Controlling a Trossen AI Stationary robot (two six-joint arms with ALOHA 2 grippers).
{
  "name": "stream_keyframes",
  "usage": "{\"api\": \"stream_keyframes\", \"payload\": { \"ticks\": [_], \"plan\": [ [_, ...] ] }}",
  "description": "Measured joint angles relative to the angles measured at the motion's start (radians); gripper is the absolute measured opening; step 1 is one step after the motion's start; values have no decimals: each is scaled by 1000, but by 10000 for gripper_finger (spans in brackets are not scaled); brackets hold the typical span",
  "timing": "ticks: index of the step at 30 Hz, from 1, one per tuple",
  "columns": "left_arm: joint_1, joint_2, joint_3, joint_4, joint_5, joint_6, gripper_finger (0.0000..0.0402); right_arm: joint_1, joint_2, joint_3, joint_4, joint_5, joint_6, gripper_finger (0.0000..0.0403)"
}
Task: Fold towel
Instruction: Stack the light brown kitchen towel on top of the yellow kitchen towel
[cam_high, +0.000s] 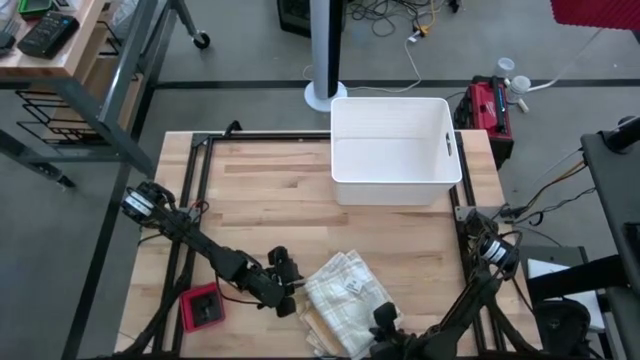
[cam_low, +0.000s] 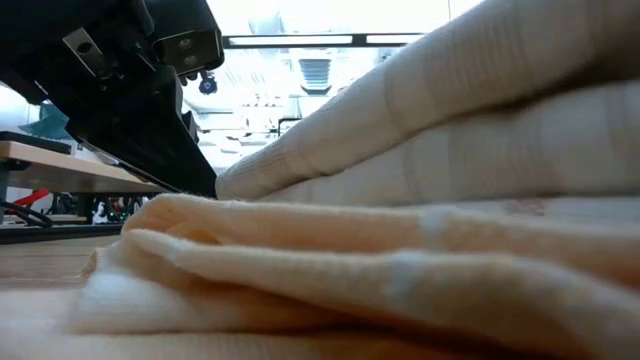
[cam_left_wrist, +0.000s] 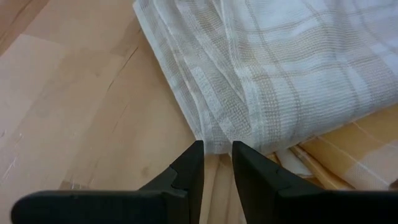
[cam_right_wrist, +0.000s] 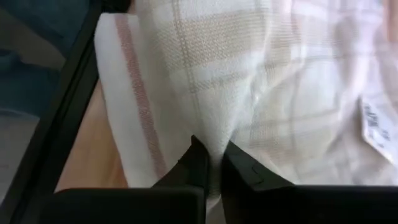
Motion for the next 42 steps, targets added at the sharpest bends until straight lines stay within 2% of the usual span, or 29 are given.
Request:
{"api": "stream_keyframes", "payload": {
  "ticks": [15, 23, 30, 34, 42],
  "plan": [
    [0, 0, 0, 0, 0, 5, 76, 8, 0, 232, -350, 33, 76, 4],
    [0, 0, 0, 0, -1, 5, 76, 29, 13, 296, -352, 17, 101, 2],
    [0, 0, 0, 2, -1, 4, 76, 31, 43, 273, -321, -57, 140, 3],
    [0, 0, 0, 7, -1, 4, 76, 28, 62, 268, -298, -86, 152, 27],
    [0, 0, 0, 14, -1, 4, 76, 28, 66, 263, -238, -117, 196, 109]
  ]
}}
